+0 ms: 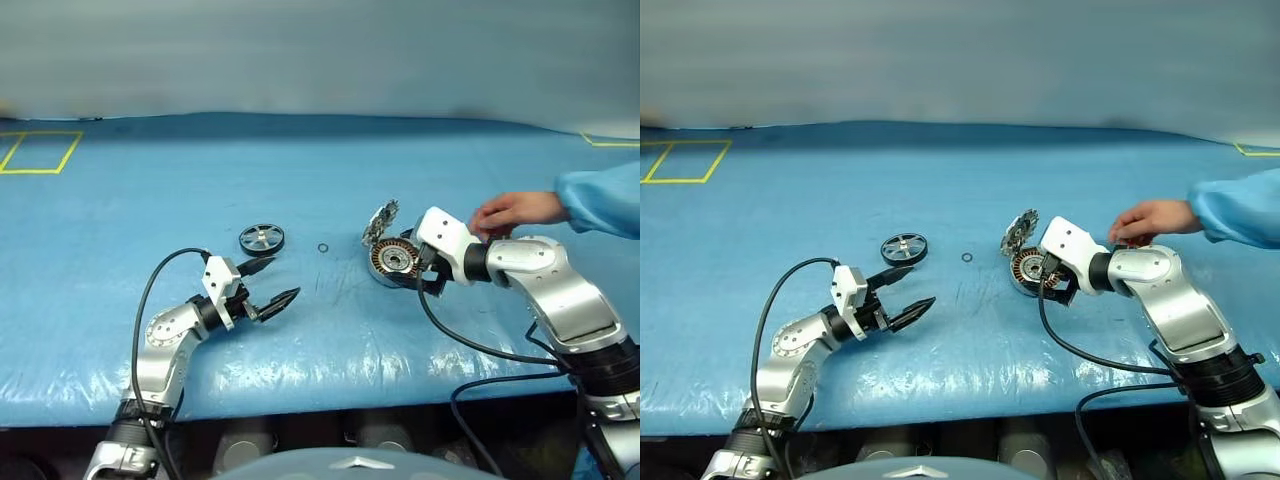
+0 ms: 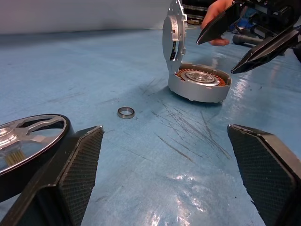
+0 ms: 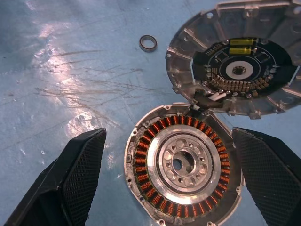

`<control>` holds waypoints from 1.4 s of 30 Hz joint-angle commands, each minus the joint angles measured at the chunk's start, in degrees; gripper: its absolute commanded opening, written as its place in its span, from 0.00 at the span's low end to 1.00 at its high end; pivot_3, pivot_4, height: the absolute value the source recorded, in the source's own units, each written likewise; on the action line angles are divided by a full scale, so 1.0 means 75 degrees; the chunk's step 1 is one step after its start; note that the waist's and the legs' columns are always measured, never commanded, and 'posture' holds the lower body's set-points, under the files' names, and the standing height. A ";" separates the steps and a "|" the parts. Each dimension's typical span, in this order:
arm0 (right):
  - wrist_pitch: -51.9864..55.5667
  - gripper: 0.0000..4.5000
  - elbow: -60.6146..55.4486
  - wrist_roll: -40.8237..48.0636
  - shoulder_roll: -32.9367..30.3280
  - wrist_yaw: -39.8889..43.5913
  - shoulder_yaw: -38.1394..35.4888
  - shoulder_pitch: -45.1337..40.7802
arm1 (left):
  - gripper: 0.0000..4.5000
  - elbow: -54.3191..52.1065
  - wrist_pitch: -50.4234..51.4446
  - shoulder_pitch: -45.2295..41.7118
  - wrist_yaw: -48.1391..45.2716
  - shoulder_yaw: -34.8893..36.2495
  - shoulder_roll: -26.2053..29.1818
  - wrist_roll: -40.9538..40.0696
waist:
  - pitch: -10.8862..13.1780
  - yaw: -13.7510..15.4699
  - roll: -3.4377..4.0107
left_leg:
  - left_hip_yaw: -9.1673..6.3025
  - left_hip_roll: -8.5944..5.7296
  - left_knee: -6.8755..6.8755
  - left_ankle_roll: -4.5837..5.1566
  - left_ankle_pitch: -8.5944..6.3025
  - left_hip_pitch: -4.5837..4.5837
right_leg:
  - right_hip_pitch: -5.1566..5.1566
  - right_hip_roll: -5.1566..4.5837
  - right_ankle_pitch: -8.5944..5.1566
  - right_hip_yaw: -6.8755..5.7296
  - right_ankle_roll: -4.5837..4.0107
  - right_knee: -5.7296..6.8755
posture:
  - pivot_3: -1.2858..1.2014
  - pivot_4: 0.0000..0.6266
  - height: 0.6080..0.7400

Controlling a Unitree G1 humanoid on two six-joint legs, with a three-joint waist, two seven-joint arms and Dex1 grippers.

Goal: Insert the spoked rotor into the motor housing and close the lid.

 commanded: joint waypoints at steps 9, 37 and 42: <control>-0.0109 1.00 -0.0149 0.0008 0.0026 -0.0171 -0.0137 0.0202 | 1.00 -0.0274 -0.0140 0.0242 0.0061 -0.0066 -0.0069 0.0085 | 0.0001 0.0015 0.0000 | 0.0001 0.0003 0.0010 0.0002 -0.0001 -0.0003 | 0.0000 -0.0007 0.0003 0.0000 0.0006 0.0000 | 0.52 0.24 1.00; -0.0832 1.00 0.1031 -0.1675 0.0015 0.0071 0.1184 -0.0238 | 1.00 -0.0288 0.0007 0.0241 0.0054 -0.0290 -0.0118 0.0122 | 0.0001 0.0003 0.0000 | 0.0004 -0.0001 0.0011 0.0001 -0.0001 0.0000 | 0.0000 -0.0004 0.0003 0.0001 0.0006 0.0001 | 0.52 0.24 1.00; -0.0904 0.96 0.1222 -0.2116 -0.0110 0.0354 0.1605 -0.0503 | 1.00 -0.0205 -0.0054 0.0316 0.0084 -0.0328 -0.0178 0.0167 | 0.0001 0.0010 0.0000 | 0.0003 0.0000 0.0013 0.0002 -0.0001 -0.0001 | 0.0001 -0.0004 0.0004 0.0001 0.0007 0.0001 | 0.52 0.24 1.00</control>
